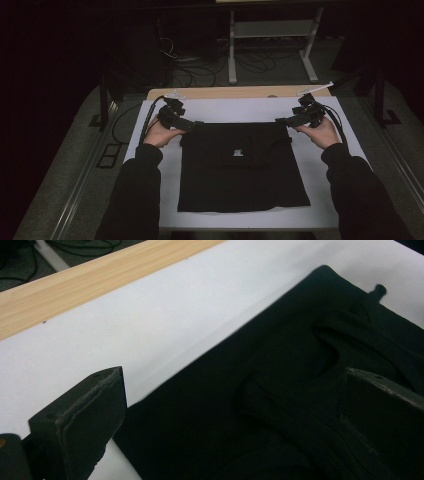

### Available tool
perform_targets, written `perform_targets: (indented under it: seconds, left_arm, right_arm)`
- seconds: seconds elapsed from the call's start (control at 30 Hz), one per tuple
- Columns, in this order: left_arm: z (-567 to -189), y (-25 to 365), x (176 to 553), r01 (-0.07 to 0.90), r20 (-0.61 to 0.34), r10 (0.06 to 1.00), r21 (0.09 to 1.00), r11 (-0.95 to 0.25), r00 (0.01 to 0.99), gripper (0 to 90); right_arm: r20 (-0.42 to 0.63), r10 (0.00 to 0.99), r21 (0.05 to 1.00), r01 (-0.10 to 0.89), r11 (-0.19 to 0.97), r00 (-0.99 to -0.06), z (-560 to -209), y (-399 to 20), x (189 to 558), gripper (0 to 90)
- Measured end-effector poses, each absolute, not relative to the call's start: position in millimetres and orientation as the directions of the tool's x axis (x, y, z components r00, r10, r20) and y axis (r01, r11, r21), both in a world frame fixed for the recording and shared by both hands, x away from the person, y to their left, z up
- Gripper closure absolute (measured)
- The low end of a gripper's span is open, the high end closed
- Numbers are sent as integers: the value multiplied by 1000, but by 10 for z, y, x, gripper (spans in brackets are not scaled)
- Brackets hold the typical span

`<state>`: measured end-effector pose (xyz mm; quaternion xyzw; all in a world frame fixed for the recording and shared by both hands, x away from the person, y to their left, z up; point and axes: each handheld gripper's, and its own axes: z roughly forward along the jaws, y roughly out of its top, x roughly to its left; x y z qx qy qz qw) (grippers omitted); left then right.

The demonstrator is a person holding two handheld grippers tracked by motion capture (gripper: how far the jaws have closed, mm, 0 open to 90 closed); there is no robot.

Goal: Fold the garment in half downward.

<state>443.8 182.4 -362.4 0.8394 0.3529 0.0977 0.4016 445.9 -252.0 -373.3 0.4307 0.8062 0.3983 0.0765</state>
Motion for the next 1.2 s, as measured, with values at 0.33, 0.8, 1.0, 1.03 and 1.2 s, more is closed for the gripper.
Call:
perform_targets:
  seconds: [0.33, 0.8, 1.0, 1.03, 1.2]
  left_arm:
    - [-3673, 1742, 4415, 509, -150, 642, 751, -421, 752, 0]
    - [-3789, 1590, 4406, 511, -198, 581, 736, -443, 789, 0]
    - [-3870, 1547, 4441, 522, -222, 563, 722, -454, 796, 0]
    - [-3883, 1537, 4447, 524, -228, 559, 721, -452, 797, 0]
    - [-3973, 1494, 4481, 532, -246, 554, 721, -444, 795, 40]
  right_arm:
    - [223, 714, 713, 610, 345, -664, -3734, -2292, 4405, 0]
    - [224, 671, 715, 587, 381, -707, -3790, -2065, 4346, 0]
    - [225, 655, 701, 587, 406, -721, -3856, -1973, 4352, 0]
    - [224, 652, 699, 586, 410, -724, -3870, -1960, 4356, 0]
    - [231, 652, 687, 596, 416, -722, -3949, -1911, 4381, 0]
